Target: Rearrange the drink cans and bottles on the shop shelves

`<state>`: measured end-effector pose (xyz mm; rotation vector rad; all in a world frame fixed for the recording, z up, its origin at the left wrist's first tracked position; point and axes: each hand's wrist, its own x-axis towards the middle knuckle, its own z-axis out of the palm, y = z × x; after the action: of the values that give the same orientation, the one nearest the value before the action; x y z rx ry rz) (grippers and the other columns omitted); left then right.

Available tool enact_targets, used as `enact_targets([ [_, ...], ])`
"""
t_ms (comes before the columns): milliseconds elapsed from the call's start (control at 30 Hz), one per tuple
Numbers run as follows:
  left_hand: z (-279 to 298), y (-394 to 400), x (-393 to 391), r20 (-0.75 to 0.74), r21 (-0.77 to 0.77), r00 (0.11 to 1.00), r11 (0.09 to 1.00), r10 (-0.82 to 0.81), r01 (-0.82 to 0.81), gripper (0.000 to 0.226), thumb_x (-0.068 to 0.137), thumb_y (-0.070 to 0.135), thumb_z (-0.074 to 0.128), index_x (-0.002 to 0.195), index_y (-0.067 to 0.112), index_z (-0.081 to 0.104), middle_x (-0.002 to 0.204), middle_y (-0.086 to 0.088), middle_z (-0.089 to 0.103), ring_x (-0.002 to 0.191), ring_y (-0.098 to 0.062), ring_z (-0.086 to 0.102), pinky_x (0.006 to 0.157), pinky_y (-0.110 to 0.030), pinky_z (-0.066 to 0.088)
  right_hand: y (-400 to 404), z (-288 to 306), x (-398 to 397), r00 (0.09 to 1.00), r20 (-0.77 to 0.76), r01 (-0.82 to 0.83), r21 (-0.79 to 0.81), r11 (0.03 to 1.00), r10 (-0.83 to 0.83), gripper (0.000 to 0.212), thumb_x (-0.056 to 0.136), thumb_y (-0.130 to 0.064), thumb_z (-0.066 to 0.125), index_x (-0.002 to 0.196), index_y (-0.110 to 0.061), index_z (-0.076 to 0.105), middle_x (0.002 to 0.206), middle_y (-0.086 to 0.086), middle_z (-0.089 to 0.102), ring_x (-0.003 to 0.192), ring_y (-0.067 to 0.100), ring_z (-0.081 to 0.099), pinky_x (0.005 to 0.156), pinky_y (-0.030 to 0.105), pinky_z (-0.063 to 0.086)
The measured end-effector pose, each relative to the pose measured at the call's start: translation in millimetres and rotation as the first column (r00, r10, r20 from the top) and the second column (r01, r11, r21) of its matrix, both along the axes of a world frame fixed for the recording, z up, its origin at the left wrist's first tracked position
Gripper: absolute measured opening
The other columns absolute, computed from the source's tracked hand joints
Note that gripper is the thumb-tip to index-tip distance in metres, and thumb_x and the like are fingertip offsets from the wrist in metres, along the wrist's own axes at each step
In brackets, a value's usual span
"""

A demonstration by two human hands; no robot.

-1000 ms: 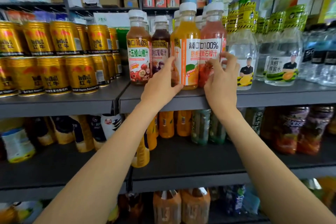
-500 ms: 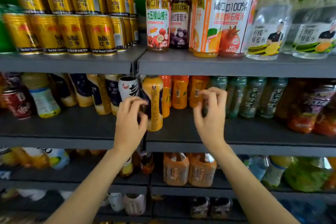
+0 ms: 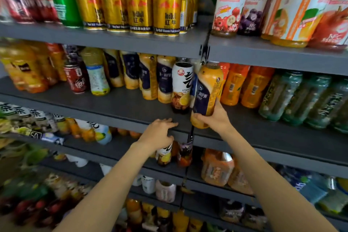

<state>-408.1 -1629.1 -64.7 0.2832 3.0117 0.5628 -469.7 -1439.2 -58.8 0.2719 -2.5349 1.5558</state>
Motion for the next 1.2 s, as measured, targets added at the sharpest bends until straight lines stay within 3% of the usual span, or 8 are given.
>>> enact_targets([
  [100,-2,-6,-3,0.0,0.066,1.0,0.998,-0.006,0.006,0.056,0.092,0.017,0.052,0.144,0.026,0.034,0.155,0.001,0.021,0.142,-0.018,0.017,0.112,-0.028,0.017,17,1,8,0.982,0.082,-0.168,-0.056,0.984,0.173,0.082,0.067,-0.02,0.082,0.134,-0.025,0.035,0.13,-0.005,0.05,0.12,0.011,0.046,0.104,0.032,0.038],
  [200,-5,-10,-3,-0.034,0.06,0.999,0.998,-0.031,0.034,0.056,0.092,0.019,0.053,0.144,0.026,0.034,0.153,0.004,0.025,0.14,-0.018,0.021,0.11,-0.028,0.021,24,1,12,0.973,0.072,-0.216,-0.066,0.974,0.22,0.088,0.055,-0.038,0.082,0.129,-0.035,0.035,0.132,-0.008,0.051,0.123,0.011,0.047,0.106,0.041,0.039],
  [333,-3,-37,-16,-0.071,0.052,0.997,0.998,-0.037,0.041,0.046,0.093,0.016,0.05,0.138,0.026,0.045,0.147,0.007,0.037,0.133,-0.018,0.032,0.107,-0.028,0.025,25,3,9,0.954,0.045,-0.293,-0.081,0.953,0.298,0.088,0.055,-0.035,0.079,0.134,-0.023,0.039,0.13,-0.004,0.055,0.12,0.013,0.052,0.104,0.041,0.042],
  [533,1,-107,-38,-0.053,-0.024,0.996,0.997,0.07,-0.072,0.037,0.095,0.02,0.05,0.131,0.025,0.052,0.145,0.005,0.041,0.133,-0.018,0.038,0.108,-0.032,0.029,-16,-1,9,0.941,0.009,-0.333,-0.17,0.928,0.339,0.069,0.067,-0.017,0.076,0.128,-0.015,0.043,0.122,-0.007,0.057,0.113,0.0,0.053,0.1,0.025,0.044],
  [667,-3,-125,-49,-0.114,-0.019,0.993,1.0,0.016,-0.018,0.034,0.094,0.018,0.051,0.127,0.024,0.056,0.139,0.005,0.047,0.129,-0.016,0.041,0.106,-0.031,0.03,-65,-19,17,0.972,-0.143,-0.215,-0.204,0.955,0.188,0.056,0.073,-0.014,0.075,0.118,-0.021,0.042,0.109,-0.018,0.055,0.099,-0.018,0.052,0.085,0.004,0.041],
  [833,1,-171,-71,-0.131,-0.069,0.99,0.997,-0.047,0.039,0.037,0.094,0.015,0.051,0.13,0.022,0.054,0.14,0.003,0.047,0.13,-0.016,0.04,0.104,-0.026,0.029,-114,-35,22,0.931,-0.355,-0.063,0.061,0.996,0.08,0.051,0.073,-0.039,0.069,0.109,-0.004,0.058,0.107,-0.002,0.06,0.108,0.003,0.051,0.088,-0.002,0.033],
  [933,6,-207,-79,-0.093,-0.106,0.991,0.991,-0.091,0.081,0.038,0.094,0.016,0.05,0.132,0.022,0.051,0.142,0.002,0.045,0.129,-0.016,0.041,0.101,-0.024,0.032,-147,-22,16,0.941,-0.318,-0.078,0.138,0.987,0.119,0.062,0.078,-0.022,0.075,0.128,-0.005,0.042,0.115,-0.009,0.048,0.108,-0.009,0.038,0.088,-0.004,0.028],
  [1200,-3,-267,-83,-0.202,-0.04,0.96,0.981,-0.195,0.191,0.038,0.095,0.016,0.05,0.132,0.018,0.052,0.14,0.0,0.048,0.128,-0.017,0.043,0.1,-0.025,0.032,-229,-3,-23,0.99,-0.144,0.006,0.122,0.992,0.012,0.065,0.082,-0.022,0.07,0.132,-0.003,0.035,0.125,0.006,0.05,0.121,0.02,0.047,0.09,0.013,0.031],
])
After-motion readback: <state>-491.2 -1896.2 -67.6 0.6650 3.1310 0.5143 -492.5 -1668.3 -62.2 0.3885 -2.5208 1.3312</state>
